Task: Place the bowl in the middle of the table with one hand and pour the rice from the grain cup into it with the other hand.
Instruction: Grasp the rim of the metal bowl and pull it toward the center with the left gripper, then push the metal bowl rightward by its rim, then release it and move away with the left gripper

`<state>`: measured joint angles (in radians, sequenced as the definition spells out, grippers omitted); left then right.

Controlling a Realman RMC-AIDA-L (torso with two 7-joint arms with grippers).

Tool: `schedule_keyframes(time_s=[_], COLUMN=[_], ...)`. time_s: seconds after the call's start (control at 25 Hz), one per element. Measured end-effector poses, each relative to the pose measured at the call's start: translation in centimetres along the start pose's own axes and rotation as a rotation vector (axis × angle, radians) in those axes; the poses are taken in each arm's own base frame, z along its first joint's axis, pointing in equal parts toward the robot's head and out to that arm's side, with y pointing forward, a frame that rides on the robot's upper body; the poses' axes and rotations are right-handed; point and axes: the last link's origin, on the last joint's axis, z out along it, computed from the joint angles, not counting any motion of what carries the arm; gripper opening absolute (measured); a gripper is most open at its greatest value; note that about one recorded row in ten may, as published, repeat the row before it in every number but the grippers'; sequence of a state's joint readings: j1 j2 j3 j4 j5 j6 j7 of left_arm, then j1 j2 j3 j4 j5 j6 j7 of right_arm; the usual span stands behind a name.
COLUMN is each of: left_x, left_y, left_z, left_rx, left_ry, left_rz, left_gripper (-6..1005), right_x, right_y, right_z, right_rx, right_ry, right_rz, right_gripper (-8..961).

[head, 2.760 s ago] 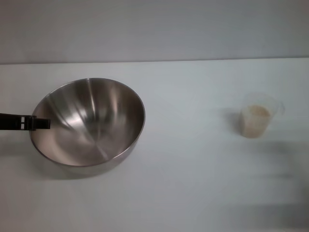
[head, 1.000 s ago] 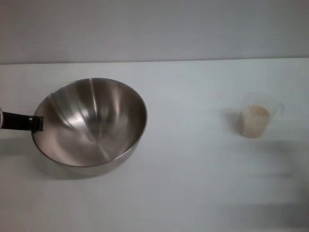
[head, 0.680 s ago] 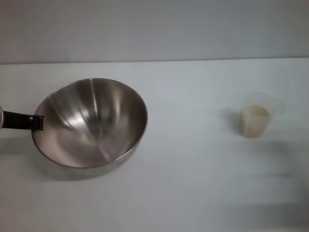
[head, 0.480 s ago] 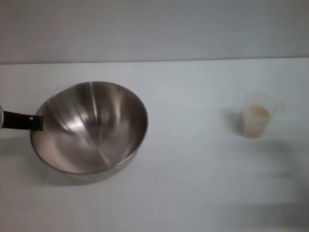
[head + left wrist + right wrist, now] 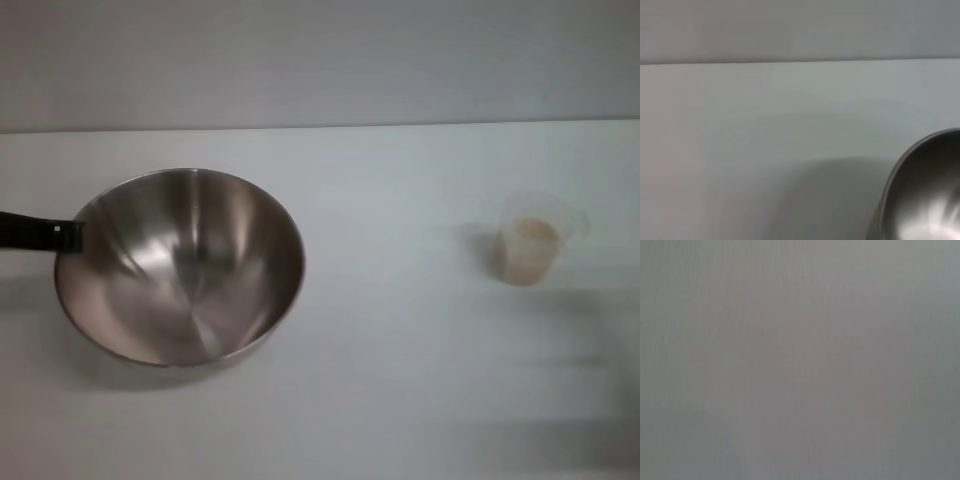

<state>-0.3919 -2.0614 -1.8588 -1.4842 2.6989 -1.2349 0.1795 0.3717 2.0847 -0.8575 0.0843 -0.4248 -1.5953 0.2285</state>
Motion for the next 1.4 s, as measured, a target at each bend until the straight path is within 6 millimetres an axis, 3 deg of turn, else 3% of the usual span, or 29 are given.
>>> schedule_keyframes(time_s=[0.6,1.04,1.4], left_x=[2.3,3.0,3.6], left_y=[0.5,3.4,6.3], left_z=[-1.0,-1.2,-0.1], left_rx=[-0.196,-0.335,-0.352], left_ry=[0.019,0.034,0.059], left_rz=[-0.053,-0.038,0.024], left_gripper=[42,46,49], right_x=[0.0,0.0,-0.1], right_y=[0.0,0.0,0.0], right_z=[0.0,0.0,0.1], right_rx=[-0.001,0.001,-0.002], right_ry=[0.001,-0.001,-0.005], right_rz=[0.000,-0.001,-0.002], right_gripper=[662,662,662])
